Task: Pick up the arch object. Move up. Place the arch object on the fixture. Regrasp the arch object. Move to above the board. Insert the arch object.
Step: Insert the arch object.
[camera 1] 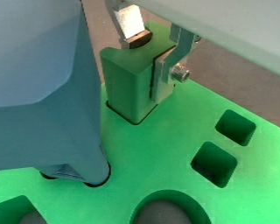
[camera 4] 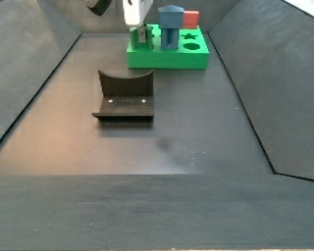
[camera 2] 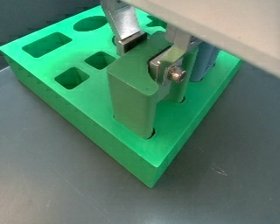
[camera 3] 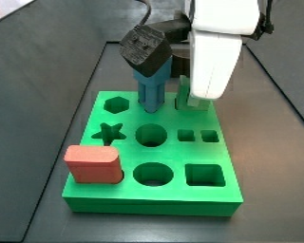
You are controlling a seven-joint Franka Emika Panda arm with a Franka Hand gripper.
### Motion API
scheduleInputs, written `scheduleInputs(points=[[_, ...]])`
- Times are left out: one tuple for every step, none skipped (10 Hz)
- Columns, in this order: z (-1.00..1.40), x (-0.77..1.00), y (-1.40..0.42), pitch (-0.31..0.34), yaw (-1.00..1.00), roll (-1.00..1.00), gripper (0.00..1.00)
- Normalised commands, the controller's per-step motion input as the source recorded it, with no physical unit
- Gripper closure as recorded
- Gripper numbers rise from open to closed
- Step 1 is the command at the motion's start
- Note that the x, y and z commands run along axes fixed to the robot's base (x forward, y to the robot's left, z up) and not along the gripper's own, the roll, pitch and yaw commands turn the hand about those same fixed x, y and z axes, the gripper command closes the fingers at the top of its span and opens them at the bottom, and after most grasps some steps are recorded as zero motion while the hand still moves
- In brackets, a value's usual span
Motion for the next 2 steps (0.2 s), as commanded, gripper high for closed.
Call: scheduleInputs(points=[[-0.05, -0.03, 0.00, -0.090, 0.00, 0.00, 1.00], [0.00, 0.00, 0.00, 0.000, 0.00, 0.00, 1.00]])
